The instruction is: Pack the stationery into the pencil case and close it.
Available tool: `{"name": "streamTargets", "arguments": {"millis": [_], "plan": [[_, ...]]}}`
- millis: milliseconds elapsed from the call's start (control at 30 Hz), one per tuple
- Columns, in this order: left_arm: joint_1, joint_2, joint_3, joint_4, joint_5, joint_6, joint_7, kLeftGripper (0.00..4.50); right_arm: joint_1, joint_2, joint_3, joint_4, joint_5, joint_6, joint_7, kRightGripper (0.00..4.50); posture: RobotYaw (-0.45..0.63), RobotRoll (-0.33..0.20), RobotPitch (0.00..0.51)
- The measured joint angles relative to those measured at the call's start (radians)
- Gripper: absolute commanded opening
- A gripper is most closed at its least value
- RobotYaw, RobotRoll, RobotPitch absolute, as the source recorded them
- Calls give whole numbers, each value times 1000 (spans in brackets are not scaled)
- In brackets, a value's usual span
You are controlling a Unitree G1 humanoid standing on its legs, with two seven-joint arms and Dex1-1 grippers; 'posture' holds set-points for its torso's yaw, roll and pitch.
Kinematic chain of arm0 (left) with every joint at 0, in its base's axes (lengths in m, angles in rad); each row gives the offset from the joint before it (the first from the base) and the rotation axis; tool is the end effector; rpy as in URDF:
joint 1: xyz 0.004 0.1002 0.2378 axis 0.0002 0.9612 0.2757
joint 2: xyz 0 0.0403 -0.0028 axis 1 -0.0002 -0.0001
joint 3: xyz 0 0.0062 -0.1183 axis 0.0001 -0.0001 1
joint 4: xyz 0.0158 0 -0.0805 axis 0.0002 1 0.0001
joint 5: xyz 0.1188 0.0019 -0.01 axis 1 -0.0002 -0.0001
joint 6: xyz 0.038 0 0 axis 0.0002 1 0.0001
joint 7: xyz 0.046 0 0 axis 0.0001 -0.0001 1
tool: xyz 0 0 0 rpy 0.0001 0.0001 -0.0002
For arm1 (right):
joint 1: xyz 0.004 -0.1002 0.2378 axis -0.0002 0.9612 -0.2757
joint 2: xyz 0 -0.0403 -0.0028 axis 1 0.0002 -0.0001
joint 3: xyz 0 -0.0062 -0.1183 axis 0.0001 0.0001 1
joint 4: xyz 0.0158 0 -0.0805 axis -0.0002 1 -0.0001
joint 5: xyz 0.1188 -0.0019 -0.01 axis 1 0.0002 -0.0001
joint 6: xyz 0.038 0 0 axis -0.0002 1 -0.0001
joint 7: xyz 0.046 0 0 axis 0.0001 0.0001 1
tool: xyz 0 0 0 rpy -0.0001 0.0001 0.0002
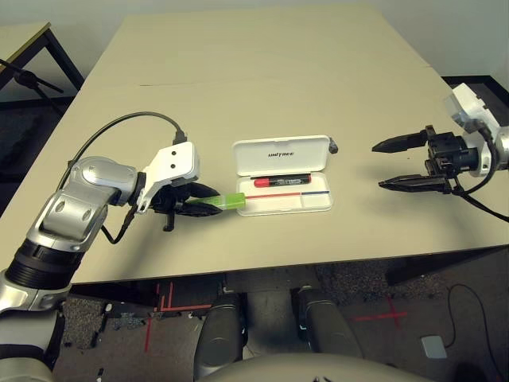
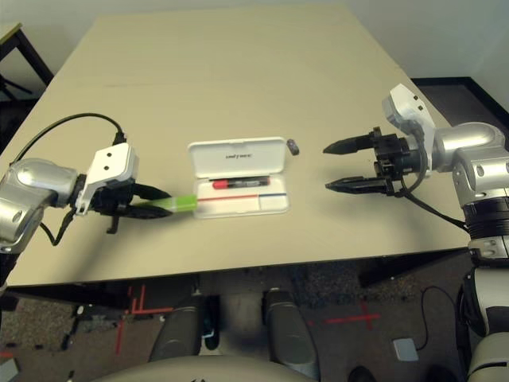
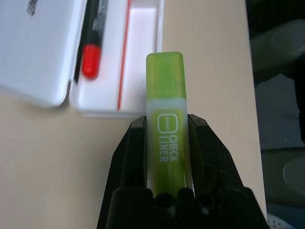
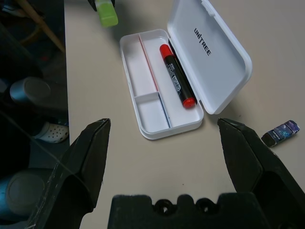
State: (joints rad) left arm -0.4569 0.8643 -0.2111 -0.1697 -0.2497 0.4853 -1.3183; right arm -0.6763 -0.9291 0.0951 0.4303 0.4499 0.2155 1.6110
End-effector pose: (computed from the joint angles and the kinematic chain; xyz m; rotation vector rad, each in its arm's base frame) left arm 0.2810 0.2307 0.1846 0.6019 0.4268 -1.3601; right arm 0.3160 -0.3236 0.2137 -0.3647 0.2658 1.3701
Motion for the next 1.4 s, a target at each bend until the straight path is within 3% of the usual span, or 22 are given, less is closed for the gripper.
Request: {"name": "streamTargets", "arguments": {"millis": [267, 600, 1200, 1400], "plan": [[-106, -160, -119, 109, 72, -74, 27, 1119, 13, -1, -9, -12, 1, 10, 0, 4500, -28, 0, 103], [-198, -294, -171, 253, 129, -139, 48, 1119, 32, -2, -42, -42, 0, 31, 0, 4500, -59, 0, 107], [-241, -388, -198, 390, 162, -186, 54, 1119, 50, 9, -72, -72, -6, 50, -18, 4500, -60, 0, 110], [-241, -417, -196, 422, 170, -220, 82, 3271, 50, 20, -74, -72, -10, 49, -29, 4500, -58, 0, 111]]}}
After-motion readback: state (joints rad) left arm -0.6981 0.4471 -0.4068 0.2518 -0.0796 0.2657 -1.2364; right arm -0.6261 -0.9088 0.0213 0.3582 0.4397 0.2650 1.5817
